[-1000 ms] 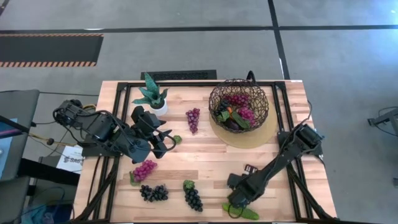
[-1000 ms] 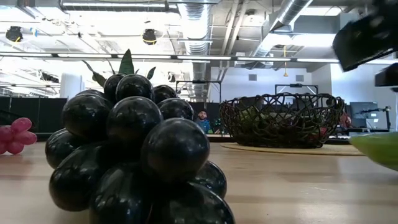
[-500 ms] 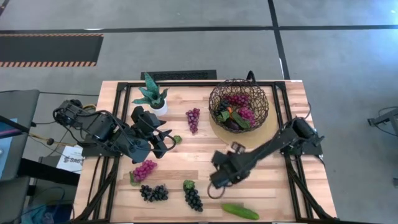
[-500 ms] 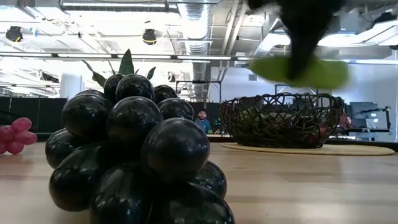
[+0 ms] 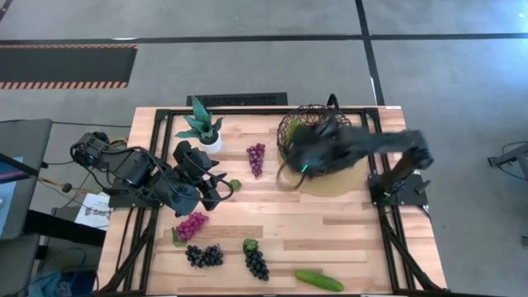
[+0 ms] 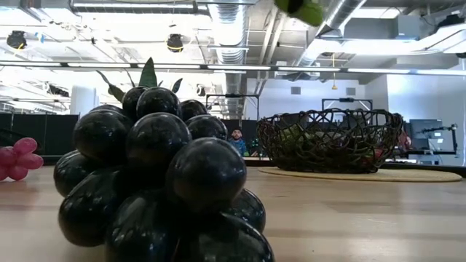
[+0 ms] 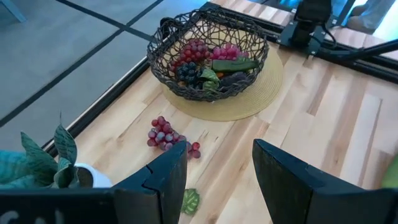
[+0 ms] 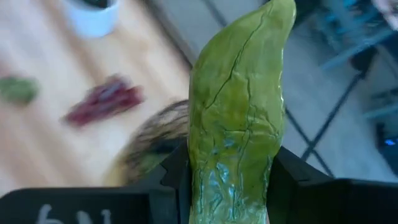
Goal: Build produce basket
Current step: Put the green cucumber into the black wire basket
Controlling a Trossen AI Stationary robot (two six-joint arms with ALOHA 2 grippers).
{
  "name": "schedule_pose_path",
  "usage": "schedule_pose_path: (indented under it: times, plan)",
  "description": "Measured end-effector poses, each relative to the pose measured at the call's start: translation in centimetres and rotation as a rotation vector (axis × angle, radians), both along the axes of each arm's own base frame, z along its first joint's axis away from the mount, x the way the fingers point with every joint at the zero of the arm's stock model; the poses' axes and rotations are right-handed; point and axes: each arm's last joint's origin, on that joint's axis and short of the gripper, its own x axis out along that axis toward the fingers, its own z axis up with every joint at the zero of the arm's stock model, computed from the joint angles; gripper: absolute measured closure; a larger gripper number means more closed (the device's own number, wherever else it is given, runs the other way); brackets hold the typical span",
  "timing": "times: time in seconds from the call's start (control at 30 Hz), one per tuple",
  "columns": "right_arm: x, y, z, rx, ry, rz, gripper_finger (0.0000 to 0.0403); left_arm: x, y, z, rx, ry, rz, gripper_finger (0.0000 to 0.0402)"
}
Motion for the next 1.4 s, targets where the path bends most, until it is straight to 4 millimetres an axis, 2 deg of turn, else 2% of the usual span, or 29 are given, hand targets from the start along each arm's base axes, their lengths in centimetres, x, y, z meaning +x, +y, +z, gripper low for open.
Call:
schedule_pose_path:
  times: [0.17, 0.33, 0.4, 0.6, 0.8, 0.9, 1.0, 1.13, 1.4]
  plan:
    - [-5.3, -4.4, 3.9, -0.011, -0.128, -0.148, 0.0259, 0.0, 0.0, 0.0, 0.01, 0.009, -0.006, 0.0231]
    - [-10.1, -6.5, 6.4, -0.01, -0.266, -0.263, 0.0259, 0.0, 0.0, 0.0, 0.021, 0.016, -0.011, 0.0231]
    - [-11.8, -6.9, 7.0, 0.006, -0.31, -0.287, 0.0259, 0.0, 0.0, 0.0, 0.026, 0.019, -0.015, 0.0231]
    - [-14.9, -6.9, 8.1, 0.055, -0.394, -0.29, 0.0259, 0.0, 0.0, 0.0, 0.028, 0.017, -0.014, 0.0231]
    - [-16.7, -5.8, 8.1, 0.118, -0.476, -0.215, 0.0259, 0.0, 0.0, 0.0, 0.027, 0.015, -0.012, 0.0231]
    - [-17.2, -5.2, 7.0, 0.145, -0.49, -0.199, 0.0259, 0.0, 0.0, 0.0, 0.019, 0.01, -0.005, 0.0231]
    - [-17.3, -4.6, 4.6, 0.17, -0.474, -0.204, 0.0259, 0.0, 0.0, 0.0, 0.014, 0.007, -0.002, 0.0231]
    - [-17.0, -4.0, -0.1, 0.216, -0.497, -0.235, 0.0259, 0.0, 0.0, 0.0, 0.014, 0.006, -0.001, 0.0231]
    - [-14.5, -3.5, -10.1, 0.346, -0.752, -0.158, 0.0259, 0.0, 0.0, -0.1, 0.006, 0.012, -0.008, 0.0231]
